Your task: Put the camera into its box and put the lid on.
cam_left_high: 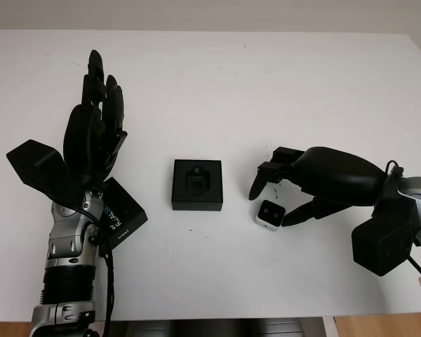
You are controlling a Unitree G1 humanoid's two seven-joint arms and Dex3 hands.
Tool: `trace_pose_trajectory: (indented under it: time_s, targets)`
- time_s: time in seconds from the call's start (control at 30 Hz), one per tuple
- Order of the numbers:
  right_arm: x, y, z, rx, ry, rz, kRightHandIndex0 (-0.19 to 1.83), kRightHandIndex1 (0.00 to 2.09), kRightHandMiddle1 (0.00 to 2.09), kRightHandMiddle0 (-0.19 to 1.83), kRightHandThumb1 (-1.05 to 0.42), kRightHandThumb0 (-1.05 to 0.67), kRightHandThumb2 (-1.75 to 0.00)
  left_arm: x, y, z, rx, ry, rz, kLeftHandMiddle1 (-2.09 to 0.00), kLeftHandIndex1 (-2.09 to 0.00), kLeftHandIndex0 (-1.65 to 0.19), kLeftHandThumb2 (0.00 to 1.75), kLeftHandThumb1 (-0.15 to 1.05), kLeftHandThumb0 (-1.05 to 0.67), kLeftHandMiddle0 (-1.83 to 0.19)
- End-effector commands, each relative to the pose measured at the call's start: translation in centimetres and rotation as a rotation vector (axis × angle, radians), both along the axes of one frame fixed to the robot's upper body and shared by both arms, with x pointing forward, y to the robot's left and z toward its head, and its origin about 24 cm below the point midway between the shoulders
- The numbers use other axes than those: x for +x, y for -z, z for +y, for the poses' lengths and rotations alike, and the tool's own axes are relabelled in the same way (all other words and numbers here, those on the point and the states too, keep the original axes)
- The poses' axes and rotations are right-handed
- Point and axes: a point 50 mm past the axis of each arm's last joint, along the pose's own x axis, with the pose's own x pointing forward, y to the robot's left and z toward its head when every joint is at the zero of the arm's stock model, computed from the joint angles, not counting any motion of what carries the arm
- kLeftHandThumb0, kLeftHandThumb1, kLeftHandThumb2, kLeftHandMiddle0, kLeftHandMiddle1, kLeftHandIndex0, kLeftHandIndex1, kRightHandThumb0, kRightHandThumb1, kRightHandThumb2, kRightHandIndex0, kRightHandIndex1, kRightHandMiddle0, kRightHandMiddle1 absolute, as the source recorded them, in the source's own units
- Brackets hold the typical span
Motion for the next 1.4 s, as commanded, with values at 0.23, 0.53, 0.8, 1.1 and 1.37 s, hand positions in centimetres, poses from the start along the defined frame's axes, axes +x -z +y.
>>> trace_pose_trajectory:
  time_s: [0.23, 0.53, 0.8, 1.1, 1.37]
  targets:
    - [0.05, 1.12, -0.24, -0.011, 0.013, 0.072, 0.14, 1.23, 1.27, 0.20, -0.87, -0.27, -0.05, -0.16, -0.27, 0.24, 0.015, -0.014, -0.021, 0.00, 0.00, 0.19, 0.49, 1.05, -0.75, 0.19]
    - [0.07, 0.99, -0.26, -0.031, 0.006, 0.113, 0.12, 1.25, 1.26, 0.24, -0.89, -0.21, -0.06, -0.05, -0.34, -0.02, 0.009, -0.012, -0.018, 0.00, 0.00, 0.19, 0.48, 1.05, -0.75, 0.19]
    - [0.17, 1.14, -0.32, -0.043, -0.028, 0.099, 0.11, 1.30, 1.32, 0.31, -0.95, -0.23, -0.07, 0.08, -0.33, -0.16, 0.014, -0.017, -0.013, 0.00, 0.00, 0.19, 0.48, 1.05, -0.75, 0.19]
    - [0.36, 1.42, -0.60, -0.035, -0.012, 0.115, -0.02, 1.17, 1.42, 0.26, -1.01, -0.28, -0.06, 0.06, -0.31, -0.20, 0.005, -0.016, -0.008, 0.00, 0.00, 0.19, 0.47, 1.05, -0.74, 0.19]
    - [0.76, 1.80, -1.06, 0.043, 0.035, 0.163, -0.02, 1.06, 1.57, 0.20, -1.01, -0.25, -0.05, 0.01, -0.18, -0.11, -0.008, -0.019, -0.003, 0.00, 0.00, 0.19, 0.45, 1.05, -0.73, 0.19]
